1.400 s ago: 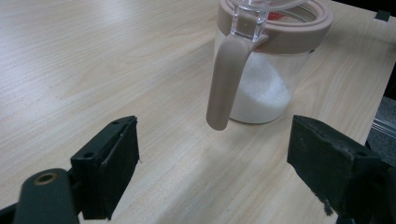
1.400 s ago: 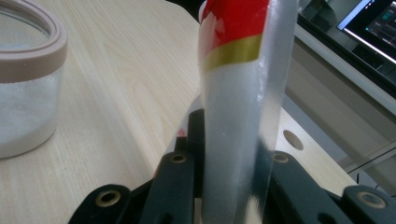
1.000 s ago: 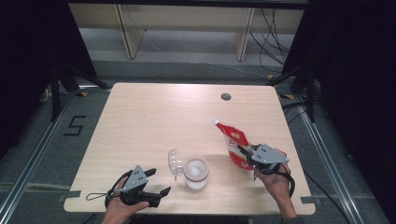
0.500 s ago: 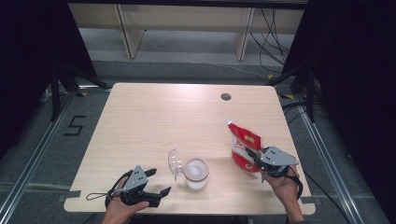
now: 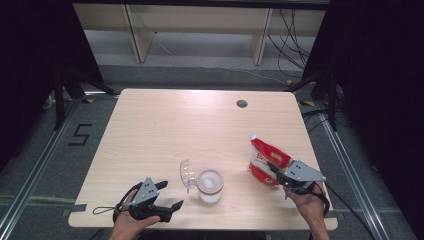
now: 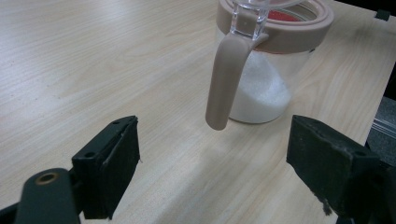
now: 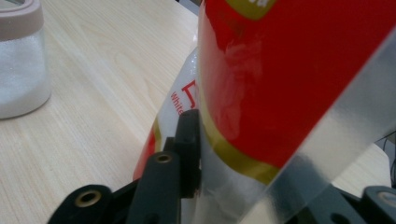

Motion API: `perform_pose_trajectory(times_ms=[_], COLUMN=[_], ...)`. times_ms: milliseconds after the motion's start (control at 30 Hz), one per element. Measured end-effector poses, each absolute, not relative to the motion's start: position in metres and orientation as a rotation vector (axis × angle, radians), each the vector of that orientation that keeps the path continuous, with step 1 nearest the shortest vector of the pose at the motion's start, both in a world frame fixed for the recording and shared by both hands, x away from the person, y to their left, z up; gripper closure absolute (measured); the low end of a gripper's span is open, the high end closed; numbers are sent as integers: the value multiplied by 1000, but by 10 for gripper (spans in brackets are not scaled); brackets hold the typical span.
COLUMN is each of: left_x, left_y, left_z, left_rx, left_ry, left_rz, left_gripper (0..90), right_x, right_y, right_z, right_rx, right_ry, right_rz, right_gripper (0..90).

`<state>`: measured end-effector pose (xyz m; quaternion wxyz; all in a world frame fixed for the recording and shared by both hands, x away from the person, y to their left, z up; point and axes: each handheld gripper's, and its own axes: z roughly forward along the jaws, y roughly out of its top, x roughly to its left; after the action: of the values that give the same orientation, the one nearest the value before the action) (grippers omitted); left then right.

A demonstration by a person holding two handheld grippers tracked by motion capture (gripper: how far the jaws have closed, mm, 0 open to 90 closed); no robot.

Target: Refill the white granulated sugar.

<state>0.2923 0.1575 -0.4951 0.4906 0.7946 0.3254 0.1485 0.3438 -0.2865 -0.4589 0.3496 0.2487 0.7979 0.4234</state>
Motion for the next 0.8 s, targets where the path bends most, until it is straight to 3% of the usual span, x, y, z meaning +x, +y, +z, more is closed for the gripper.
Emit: perform_pose_trajectory(times_ms=[200, 333, 800], left_x=[293, 293, 292], left_y=[158, 157, 158], left_z=[-495, -496, -495], left_rx=[1928, 1918, 1931], left_ry=[789, 786, 790], left_rz=[362, 354, 364], left_gripper=[167, 167, 167], right_x=[341, 337, 316], right_y=[-287, -290, -299], right_z=[-455, -453, -448], right_rx=[691, 747, 886], right_ry=[1992, 1939, 1899], right_rz=[1120, 1209, 1305], right_gripper=[494, 409, 345])
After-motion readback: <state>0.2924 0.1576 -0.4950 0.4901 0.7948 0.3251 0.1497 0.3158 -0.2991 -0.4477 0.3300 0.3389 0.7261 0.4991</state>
